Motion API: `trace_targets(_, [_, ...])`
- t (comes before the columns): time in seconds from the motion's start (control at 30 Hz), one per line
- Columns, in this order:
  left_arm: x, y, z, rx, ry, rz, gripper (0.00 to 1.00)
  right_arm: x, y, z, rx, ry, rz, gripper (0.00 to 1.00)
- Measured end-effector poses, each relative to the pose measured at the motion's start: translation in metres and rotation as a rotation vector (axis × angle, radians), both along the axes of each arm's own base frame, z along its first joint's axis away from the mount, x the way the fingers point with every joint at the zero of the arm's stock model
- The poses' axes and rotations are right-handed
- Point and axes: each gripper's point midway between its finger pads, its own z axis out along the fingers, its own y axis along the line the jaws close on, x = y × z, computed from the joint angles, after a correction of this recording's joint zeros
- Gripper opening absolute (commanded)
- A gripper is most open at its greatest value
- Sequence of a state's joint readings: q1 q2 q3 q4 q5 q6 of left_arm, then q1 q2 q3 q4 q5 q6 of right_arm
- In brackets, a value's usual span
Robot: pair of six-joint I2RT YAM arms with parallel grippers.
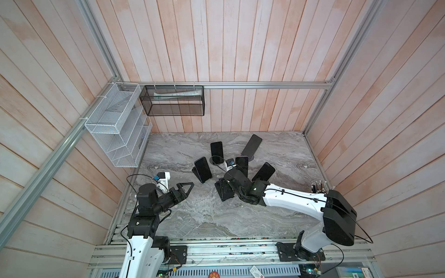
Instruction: Remove the phone from the phone stand
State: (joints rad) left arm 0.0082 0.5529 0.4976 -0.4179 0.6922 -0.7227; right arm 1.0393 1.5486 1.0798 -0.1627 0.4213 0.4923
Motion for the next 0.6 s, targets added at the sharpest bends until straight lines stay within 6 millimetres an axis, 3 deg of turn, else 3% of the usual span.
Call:
trace_targets(0.33, [0.006,0.0,-0.002,-0.001,0.003,0.001,0.94,-0.011,-0.015,0.028,0.022,-0.012,0.004,0.68])
trace_targets(0.47, [0.009,0.0,0.001,-0.008,-0.024,0.0,0.94,-0.02,-0.031,0.029,-0.007,0.017,-0.014,0.68])
trace_targets(0.6, [0.01,-0.001,-0.01,-0.025,-0.01,0.003,0.94,-0.03,-0.052,0.036,-0.003,0.045,-0.056,0.68])
